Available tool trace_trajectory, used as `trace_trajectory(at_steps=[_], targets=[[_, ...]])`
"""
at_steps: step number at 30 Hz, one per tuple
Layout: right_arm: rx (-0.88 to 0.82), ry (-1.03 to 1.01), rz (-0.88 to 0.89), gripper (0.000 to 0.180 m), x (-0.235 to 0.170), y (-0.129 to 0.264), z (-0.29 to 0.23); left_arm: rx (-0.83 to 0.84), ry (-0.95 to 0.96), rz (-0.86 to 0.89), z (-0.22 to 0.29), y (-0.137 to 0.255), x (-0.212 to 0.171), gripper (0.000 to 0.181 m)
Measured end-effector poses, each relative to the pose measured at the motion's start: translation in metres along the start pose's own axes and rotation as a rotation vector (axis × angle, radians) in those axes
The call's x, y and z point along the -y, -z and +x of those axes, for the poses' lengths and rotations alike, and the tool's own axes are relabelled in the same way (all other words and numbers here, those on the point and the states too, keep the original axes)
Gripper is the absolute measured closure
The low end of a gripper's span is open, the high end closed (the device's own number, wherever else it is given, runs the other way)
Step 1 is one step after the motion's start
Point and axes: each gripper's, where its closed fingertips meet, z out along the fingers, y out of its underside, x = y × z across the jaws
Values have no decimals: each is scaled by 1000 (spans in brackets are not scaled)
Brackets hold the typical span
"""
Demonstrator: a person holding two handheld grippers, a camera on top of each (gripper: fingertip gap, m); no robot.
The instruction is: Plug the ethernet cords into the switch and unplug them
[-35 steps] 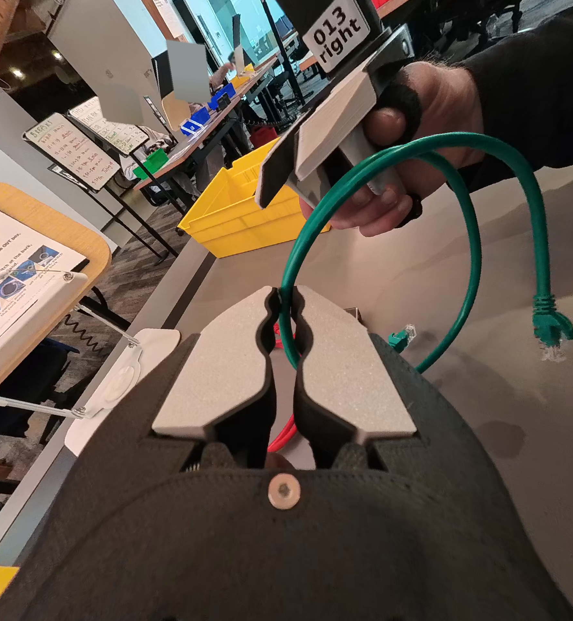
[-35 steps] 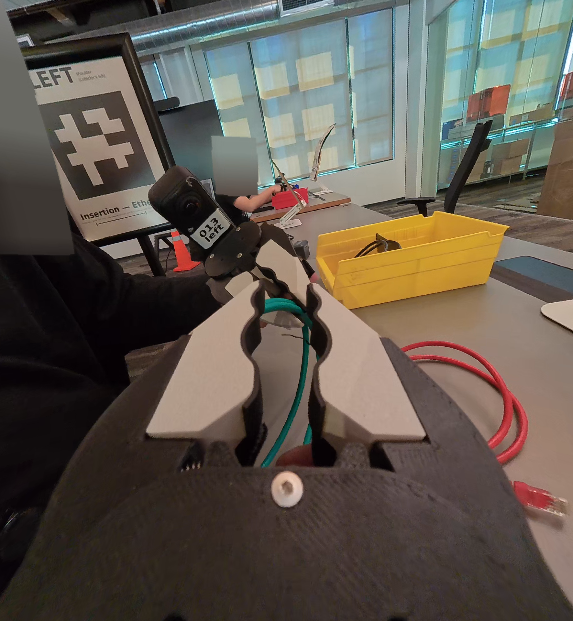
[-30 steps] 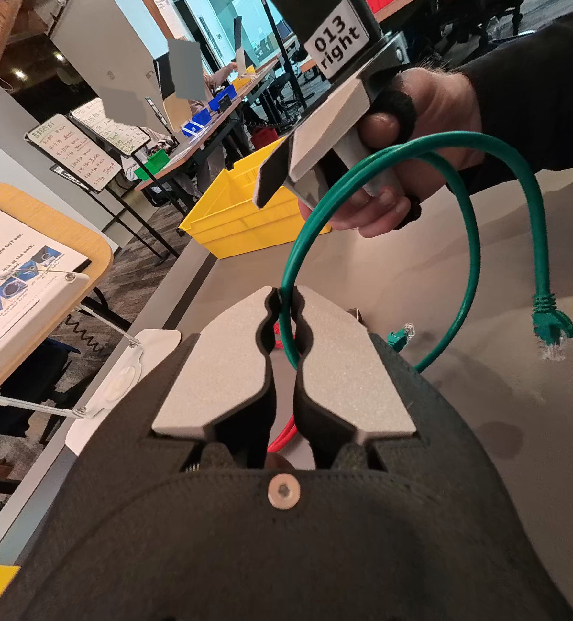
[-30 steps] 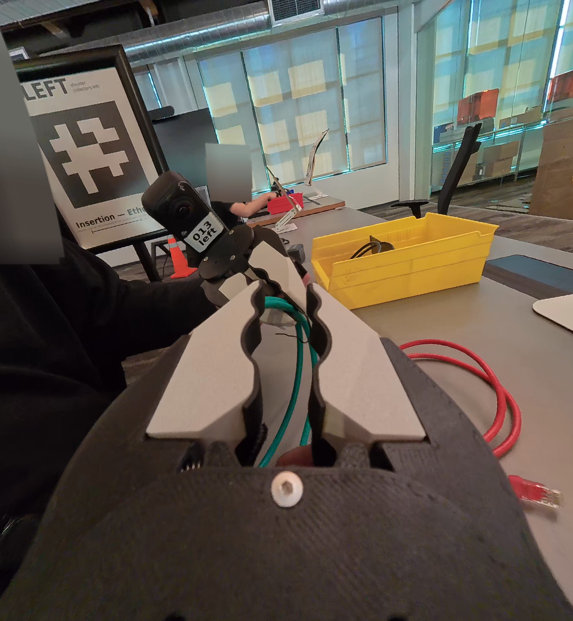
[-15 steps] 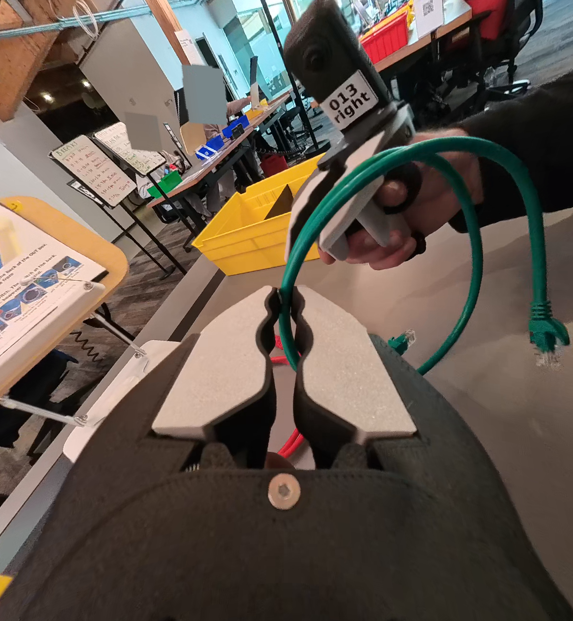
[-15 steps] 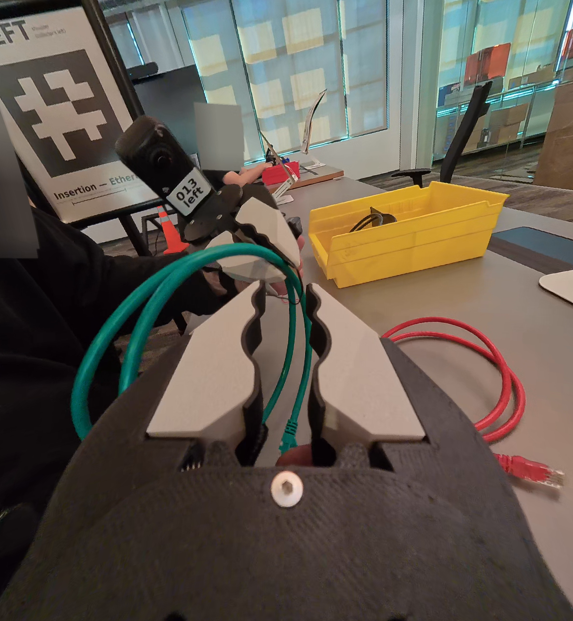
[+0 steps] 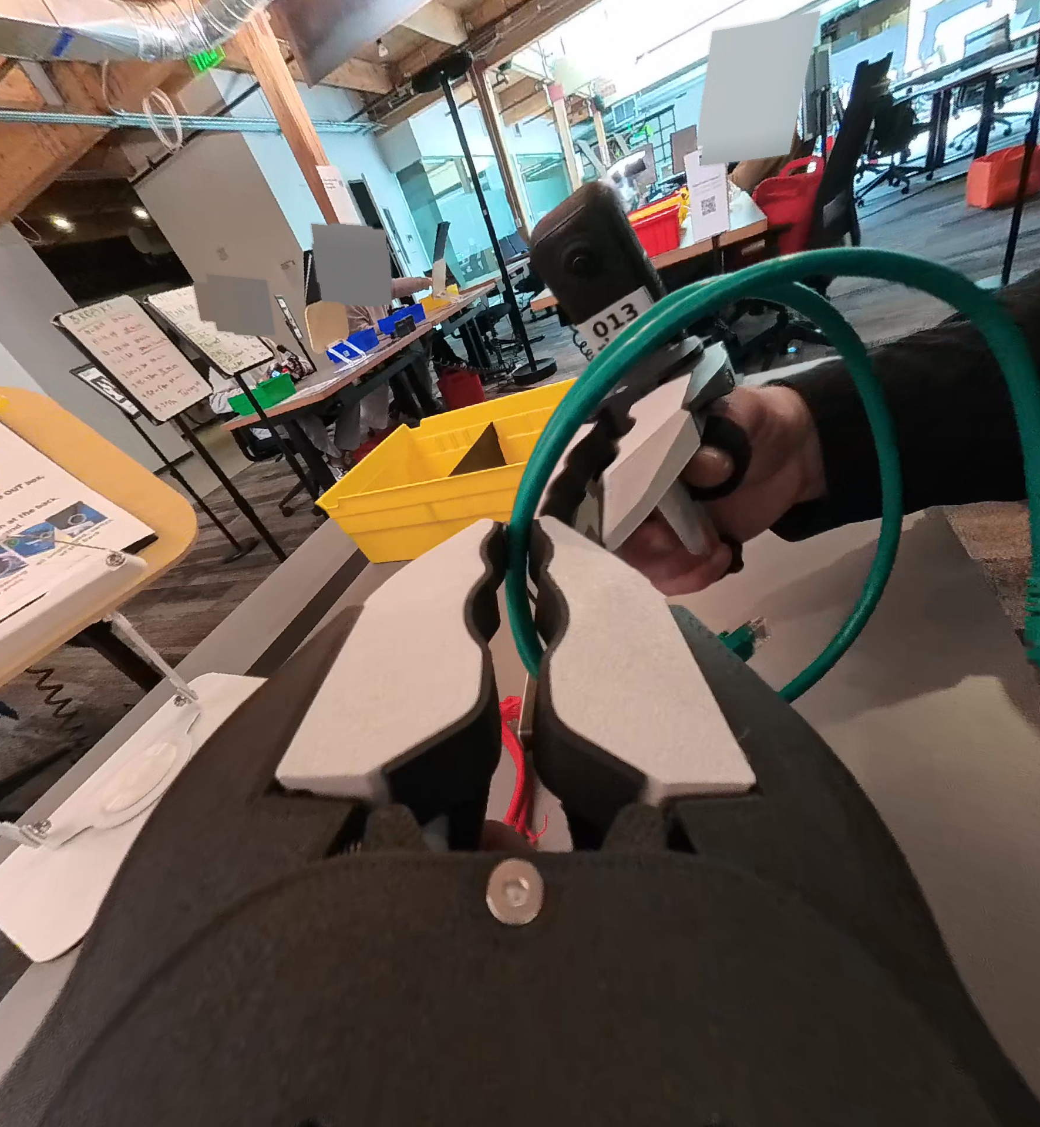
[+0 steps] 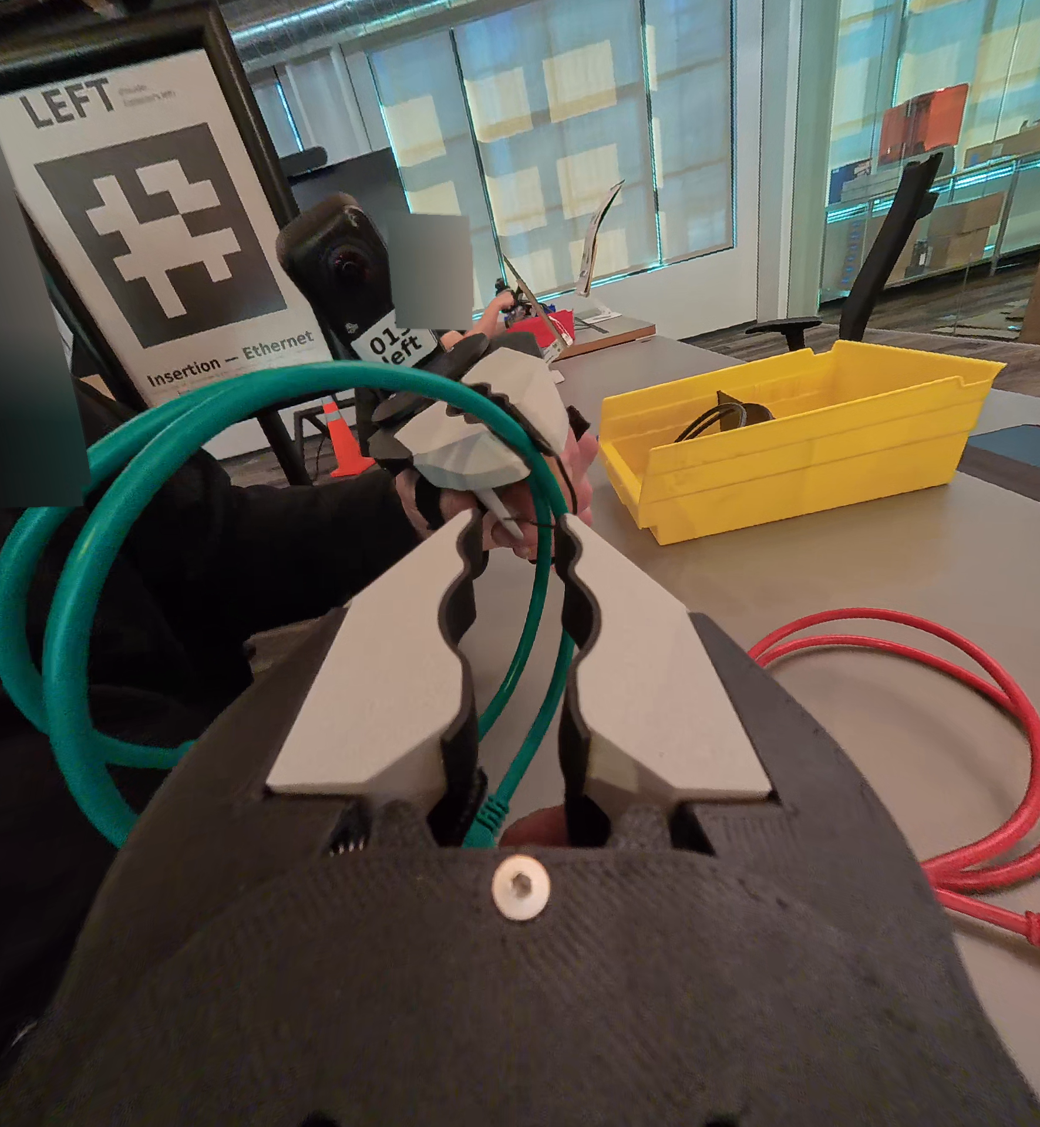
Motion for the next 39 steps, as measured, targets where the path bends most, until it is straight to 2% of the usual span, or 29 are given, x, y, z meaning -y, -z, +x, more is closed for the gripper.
trace_trajectory(at_steps=[8,9,15,20,23,27,30,39], targets=[[9,-44,45,171,6,1,0,-24,-19,-1,9,-4,3,174],[8,-40,44,179,6,2,0,-26,-18,2,9,-4,4,174],[2,-24,48,179,8,4,0,-24,-26,9,9,-2,8,174],[-4,-40,67,165,11,8,5,-27,-27,15,10,-2,10,175],[6,-68,38,163,4,5,5,-37,-29,17,12,-3,12,174],[34,-101,27,165,-1,0,1,-50,-34,24,17,-4,15,174],[42,-110,50,179,1,0,0,-59,-39,23,19,-5,17,174],[11,-47,41,180,6,5,1,-49,-40,5,16,-5,13,174]])
